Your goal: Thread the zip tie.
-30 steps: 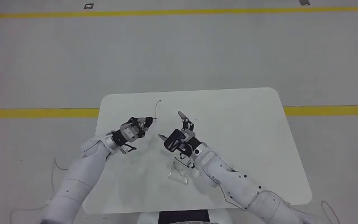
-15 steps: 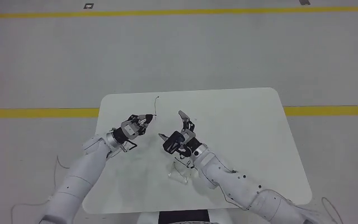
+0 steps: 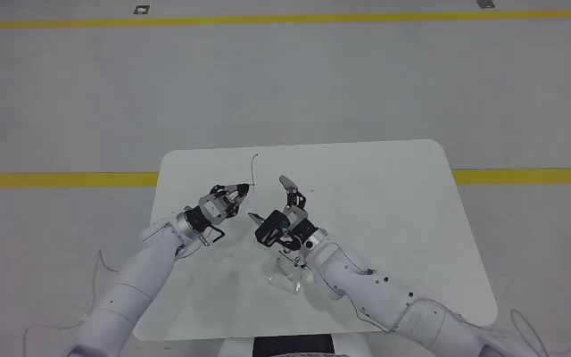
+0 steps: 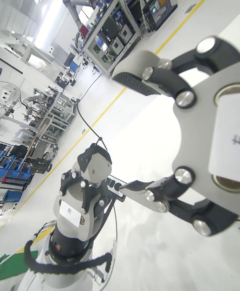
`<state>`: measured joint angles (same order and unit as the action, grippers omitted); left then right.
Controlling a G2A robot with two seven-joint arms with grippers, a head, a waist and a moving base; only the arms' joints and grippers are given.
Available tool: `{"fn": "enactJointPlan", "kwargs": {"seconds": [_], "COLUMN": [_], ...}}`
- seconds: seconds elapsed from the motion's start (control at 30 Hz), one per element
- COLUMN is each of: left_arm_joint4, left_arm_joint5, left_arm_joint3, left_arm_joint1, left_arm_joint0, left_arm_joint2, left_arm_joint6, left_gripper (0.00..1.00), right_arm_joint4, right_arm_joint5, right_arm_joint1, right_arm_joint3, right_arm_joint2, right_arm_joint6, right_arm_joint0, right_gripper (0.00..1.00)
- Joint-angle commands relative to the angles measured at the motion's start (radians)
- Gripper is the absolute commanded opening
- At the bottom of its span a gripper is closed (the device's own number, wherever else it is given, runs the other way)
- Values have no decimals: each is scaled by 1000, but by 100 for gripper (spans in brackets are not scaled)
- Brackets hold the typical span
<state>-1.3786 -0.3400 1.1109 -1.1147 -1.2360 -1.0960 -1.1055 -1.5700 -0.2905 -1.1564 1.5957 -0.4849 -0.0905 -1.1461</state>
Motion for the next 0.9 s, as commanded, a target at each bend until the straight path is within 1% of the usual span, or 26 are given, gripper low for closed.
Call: {"fn": "enactJointPlan", "kwargs": {"seconds": [0.0,0.03,0.07,0.13,0.2,0.27,0.33,0.37,0.47,0.63,0.87], "left_arm_joint4": [-41,-56,-63,-76,-84,-84,-84,-84,-84,-84,-84], "left_arm_joint5": [0,0,0,0,0,0,0,0,0,0,0], "left_arm_joint3": [-5,-9,-11,-16,-17,-17,-17,-17,-17,-17,-17], "left_arm_joint1": [3,7,10,17,21,21,21,21,21,21,21], "left_arm_joint0": [5,12,17,26,31,31,31,31,31,31,31], "left_arm_joint2": [22,36,44,63,73,73,73,73,73,73,73], "left_arm_joint6": [-2,0,1,5,6,6,6,6,6,6,6], "left_gripper": [0,0,0,0,0,0,0,0,0,0,0], "right_arm_joint4": [0,0,0,0,0,0,0,0,0,0,0], "right_arm_joint5": [-8,-11,-14,-20,-25,-31,-43,-49,-49,-49,-49], "right_arm_joint1": [-2,-3,-4,-6,-8,-10,-11,-12,-15,-21,-27], "right_arm_joint3": [-4,-6,-8,-11,-15,-19,-22,-24,-28,-36,-41], "right_arm_joint2": [13,20,23,31,36,42,46,51,57,63,71], "right_arm_joint6": [2,2,2,2,1,1,3,5,8,11,9], "right_arm_joint0": [10,15,17,22,26,30,33,36,41,46,54], "right_gripper": [93,69,51,44,40,36,35,32,27,22,23]}}
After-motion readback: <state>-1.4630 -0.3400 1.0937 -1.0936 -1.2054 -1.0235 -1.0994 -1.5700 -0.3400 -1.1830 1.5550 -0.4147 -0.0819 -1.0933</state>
